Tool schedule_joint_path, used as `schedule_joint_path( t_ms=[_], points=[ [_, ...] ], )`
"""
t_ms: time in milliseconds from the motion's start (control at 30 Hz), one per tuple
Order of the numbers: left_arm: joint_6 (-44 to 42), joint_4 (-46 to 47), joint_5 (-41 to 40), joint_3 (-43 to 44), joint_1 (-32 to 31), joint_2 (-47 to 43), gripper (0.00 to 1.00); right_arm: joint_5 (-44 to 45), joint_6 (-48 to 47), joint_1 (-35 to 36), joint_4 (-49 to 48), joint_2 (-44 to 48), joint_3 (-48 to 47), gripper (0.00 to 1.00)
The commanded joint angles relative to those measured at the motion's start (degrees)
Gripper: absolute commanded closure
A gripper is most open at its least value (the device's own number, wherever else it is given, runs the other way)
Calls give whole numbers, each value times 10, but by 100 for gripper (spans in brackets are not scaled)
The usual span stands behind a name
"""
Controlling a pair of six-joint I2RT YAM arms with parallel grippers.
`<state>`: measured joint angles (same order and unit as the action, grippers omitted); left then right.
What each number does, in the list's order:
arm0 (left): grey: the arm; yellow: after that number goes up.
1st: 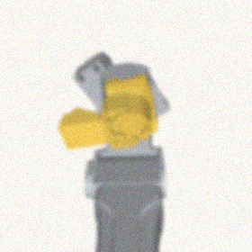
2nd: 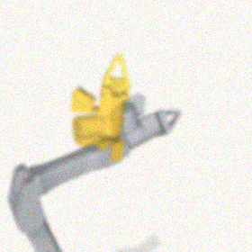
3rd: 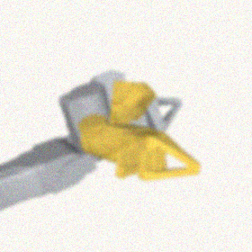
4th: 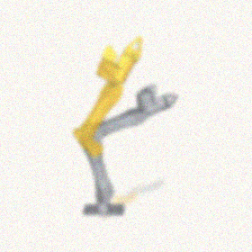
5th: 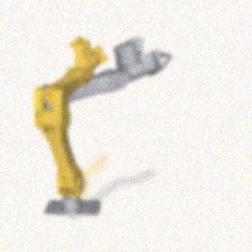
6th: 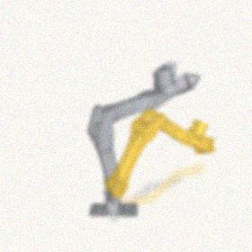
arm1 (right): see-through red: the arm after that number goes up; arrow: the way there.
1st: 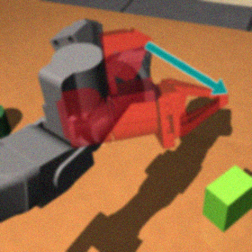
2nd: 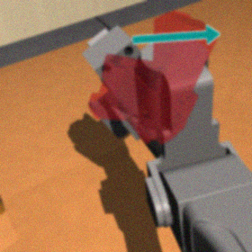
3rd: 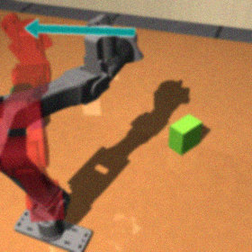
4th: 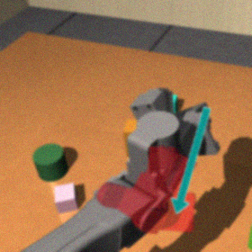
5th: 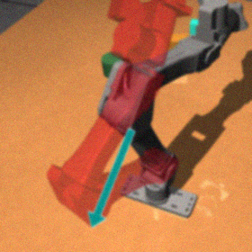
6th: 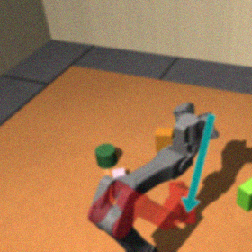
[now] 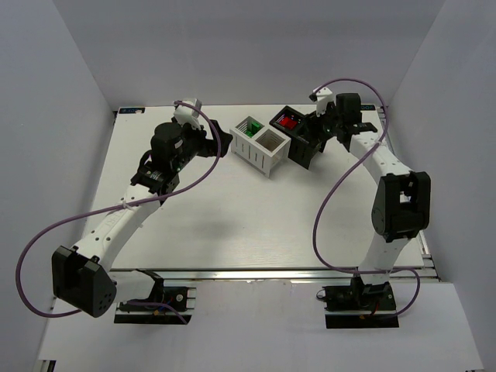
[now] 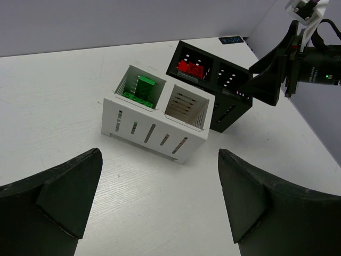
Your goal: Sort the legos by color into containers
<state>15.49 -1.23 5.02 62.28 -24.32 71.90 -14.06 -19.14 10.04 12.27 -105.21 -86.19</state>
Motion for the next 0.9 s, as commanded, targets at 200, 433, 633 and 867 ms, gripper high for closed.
schedule_joint_path(
  t_ms=[200,433,633,867],
  points=[
    [-1,8,9,-1,2,-14,2,-36,24,-6,-42,127,42,11],
    [4,8,32,-4,2,-24,2,-98,202,-46,-7,305,128,11],
    [10,33,54,-8,2,-36,2,-265,118,-51,51,448,261,11],
    [9,40,69,-12,2,-34,2,-268,107,-52,-37,579,388,11]
  ],
)
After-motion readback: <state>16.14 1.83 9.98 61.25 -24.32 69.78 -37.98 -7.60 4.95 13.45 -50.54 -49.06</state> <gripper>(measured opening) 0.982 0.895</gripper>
